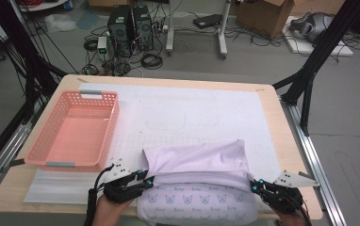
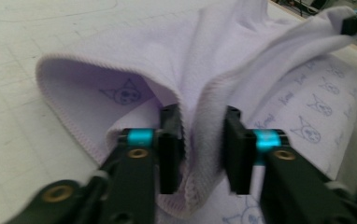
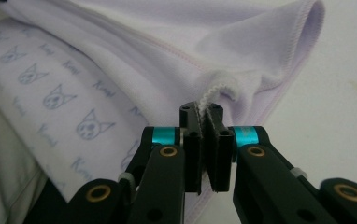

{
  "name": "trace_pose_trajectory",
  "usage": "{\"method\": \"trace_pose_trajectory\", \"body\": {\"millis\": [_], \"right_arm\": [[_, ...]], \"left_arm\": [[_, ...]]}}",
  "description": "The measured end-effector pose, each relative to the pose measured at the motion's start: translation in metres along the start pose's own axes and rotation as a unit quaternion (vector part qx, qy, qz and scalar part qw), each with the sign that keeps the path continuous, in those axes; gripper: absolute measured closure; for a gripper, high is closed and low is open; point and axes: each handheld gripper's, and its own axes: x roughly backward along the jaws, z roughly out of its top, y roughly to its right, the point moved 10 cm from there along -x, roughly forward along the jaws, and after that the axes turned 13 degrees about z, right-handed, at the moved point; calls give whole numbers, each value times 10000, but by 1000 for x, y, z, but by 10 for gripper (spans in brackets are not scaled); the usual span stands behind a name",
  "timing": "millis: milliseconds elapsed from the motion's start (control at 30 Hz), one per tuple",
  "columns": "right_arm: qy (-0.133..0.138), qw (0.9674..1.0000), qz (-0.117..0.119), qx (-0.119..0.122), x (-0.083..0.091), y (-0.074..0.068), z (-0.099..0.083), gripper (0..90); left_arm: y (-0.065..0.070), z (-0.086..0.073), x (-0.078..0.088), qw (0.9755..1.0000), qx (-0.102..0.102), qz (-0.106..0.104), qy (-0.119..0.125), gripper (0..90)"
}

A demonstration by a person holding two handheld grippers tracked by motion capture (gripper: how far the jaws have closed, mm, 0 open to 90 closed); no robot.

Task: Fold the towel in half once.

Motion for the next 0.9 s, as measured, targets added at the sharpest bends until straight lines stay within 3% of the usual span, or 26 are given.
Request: {"method": "trace_pose_trajectory", "body": {"millis": [33,100,167,300,400,467,600,667,767,833,867,900], "right_arm": [[51,10000,10,-20,1,-1,2,701],[290,9995,33,-137,4,1,11,605],[533,9984,45,-185,7,2,24,573],[568,9983,-147,-58,3,9,44,585],[294,9991,-282,-92,-11,20,47,594],[-58,9993,-318,-169,-29,26,41,593],[-668,9971,-297,-192,-59,32,26,585],[-818,9962,-222,-195,-66,32,20,636],[-799,9966,-52,-191,-66,27,18,809],[-824,9965,-15,-132,-64,24,17,847],[-825,9964,13,-175,-63,22,16,855],[-829,9964,50,-168,-61,21,16,859]], "left_arm": [[-3,4,0,10000,58,21,47,532],[-8,13,-2,9998,161,7,82,458],[-10,22,-3,9998,166,-44,127,436],[-18,44,-3,9989,253,-44,391,431],[-28,52,-7,9987,310,78,400,431],[-34,50,-15,9989,341,199,242,431],[-41,36,-42,9980,458,360,-236,439],[-42,27,-54,9964,521,432,-502,443],[-36,14,-65,9948,332,503,-818,539],[-35,10,-66,9943,129,674,-815,753],[-34,10,-66,9941,201,665,-831,835],[-35,11,-65,9942,222,683,-805,843]]}}
